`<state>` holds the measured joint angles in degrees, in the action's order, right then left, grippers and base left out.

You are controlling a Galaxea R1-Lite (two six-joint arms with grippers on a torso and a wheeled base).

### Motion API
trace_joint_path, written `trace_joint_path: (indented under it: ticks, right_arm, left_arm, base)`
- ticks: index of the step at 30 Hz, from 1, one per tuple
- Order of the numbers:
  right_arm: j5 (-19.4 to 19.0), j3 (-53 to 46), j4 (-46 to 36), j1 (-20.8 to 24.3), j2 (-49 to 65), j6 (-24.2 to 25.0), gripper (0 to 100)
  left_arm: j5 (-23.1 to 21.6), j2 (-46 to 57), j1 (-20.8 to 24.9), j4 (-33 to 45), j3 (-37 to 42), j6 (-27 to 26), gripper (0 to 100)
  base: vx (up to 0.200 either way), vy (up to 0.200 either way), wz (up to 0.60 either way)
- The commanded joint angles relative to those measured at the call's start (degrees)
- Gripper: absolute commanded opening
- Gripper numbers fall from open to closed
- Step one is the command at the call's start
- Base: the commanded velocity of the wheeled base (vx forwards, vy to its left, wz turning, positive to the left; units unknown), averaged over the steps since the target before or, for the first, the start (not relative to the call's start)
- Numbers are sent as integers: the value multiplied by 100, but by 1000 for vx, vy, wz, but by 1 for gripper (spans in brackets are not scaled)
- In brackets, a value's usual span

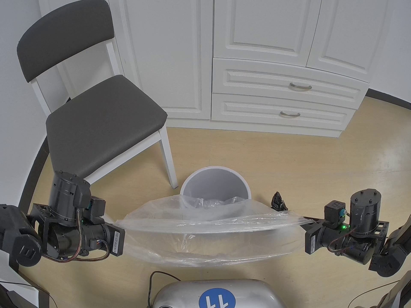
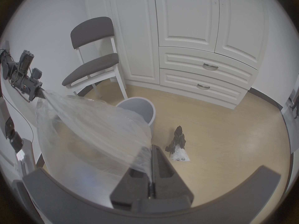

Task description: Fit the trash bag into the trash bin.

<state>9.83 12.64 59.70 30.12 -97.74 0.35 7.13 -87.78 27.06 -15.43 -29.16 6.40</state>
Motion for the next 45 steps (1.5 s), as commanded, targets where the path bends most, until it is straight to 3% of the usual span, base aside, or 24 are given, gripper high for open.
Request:
trace_joint_path:
  ticks: [1, 33, 35, 45]
  right_arm:
    - [-7, -95, 7, 11, -148, -27, 0]
    - [-499, -324, -2, 46, 10, -18, 0]
    - [-657, -403, -2, -6, 63, -27, 0]
    - [-675, -394, -2, -244, 247, -343, 0]
  left_arm:
    - [-1, -46, 62, 14, 42, -60, 0]
    - [-344, 218, -17, 32, 376, -368, 0]
    - [-414, 253, -149, 32, 394, -499, 0]
    - [-616, 341, -456, 14, 358, -675, 0]
  base:
    - [0, 0, 0]
    - [0, 0, 0]
    - [0, 0, 0]
    - [0, 0, 0]
